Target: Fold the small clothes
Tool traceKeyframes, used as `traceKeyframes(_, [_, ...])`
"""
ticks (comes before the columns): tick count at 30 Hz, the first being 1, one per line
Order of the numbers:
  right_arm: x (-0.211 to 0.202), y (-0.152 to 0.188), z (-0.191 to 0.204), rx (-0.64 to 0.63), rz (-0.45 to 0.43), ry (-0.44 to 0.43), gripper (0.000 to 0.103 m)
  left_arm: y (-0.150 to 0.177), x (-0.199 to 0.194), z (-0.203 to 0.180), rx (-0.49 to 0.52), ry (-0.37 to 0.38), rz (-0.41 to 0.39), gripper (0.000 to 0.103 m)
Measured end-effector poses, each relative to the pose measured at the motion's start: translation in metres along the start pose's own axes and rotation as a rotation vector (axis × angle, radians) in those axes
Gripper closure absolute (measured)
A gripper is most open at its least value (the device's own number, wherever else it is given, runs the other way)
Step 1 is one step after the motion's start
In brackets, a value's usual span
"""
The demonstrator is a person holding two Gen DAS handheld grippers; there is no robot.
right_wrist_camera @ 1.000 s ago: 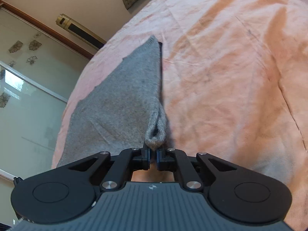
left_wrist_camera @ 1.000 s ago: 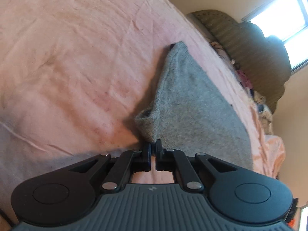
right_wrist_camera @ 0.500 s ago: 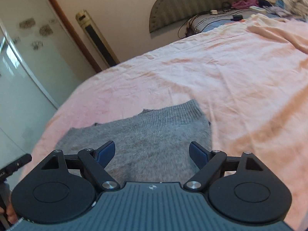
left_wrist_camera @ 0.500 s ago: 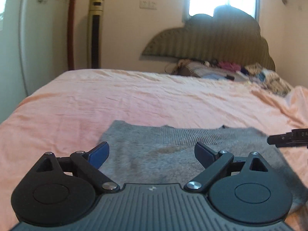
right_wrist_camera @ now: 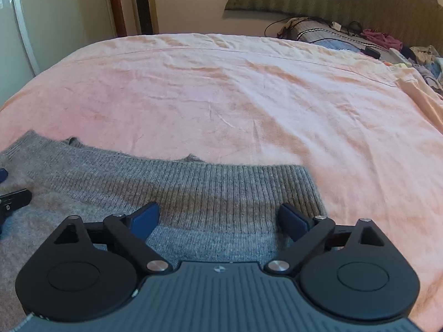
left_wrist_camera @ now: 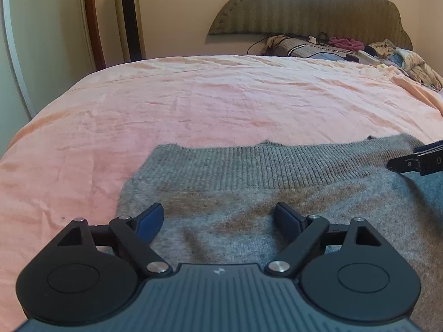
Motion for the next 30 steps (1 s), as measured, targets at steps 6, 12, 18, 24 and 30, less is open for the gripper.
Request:
traceKeyframes(6, [-0.041, -0.017, -0.075, 0.208, -0.154, 0.078, 0.010, -0.025, 0.028, 0.048, -0.084, -0.087, 0.008, 0.015])
traceKeyframes(12, [-0.010, 0.008, -0.078, 0.131, -0.040, 0.105, 0.022, -0.021, 0.063, 0.041, -0.088, -0.046, 0.067, 0.044])
traceKeyframes(18, [-0.006, -0.009, -0.060, 0.086, -0.054, 0.067, 0.094, -0.031, 0.063, 0.041, -0.061, -0.086, 0.024, 0.097])
traceKeyframes(24, [0.006, -0.006, -0.057, 0.065, -0.056, 0.078, 0.094, -0.023, 0.064, 0.055, -0.062, -0.118, 0.003, 0.098])
traceKeyframes(30, [0.001, -0.007, -0.059, 0.053, -0.068, 0.122, 0.069, -0.033, 0.051, 0.041, 0.016, -0.163, -0.021, 0.092])
Point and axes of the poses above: each gripper's, at about its wrist camera, not at the fingertips, and x roughly the way its jaws point, z to its left, y to its underside, the point moved 10 cm from there along x, roughly the way its jaws point, and after that the axes turned 12 degrees about -z, right-handed, at the moved point
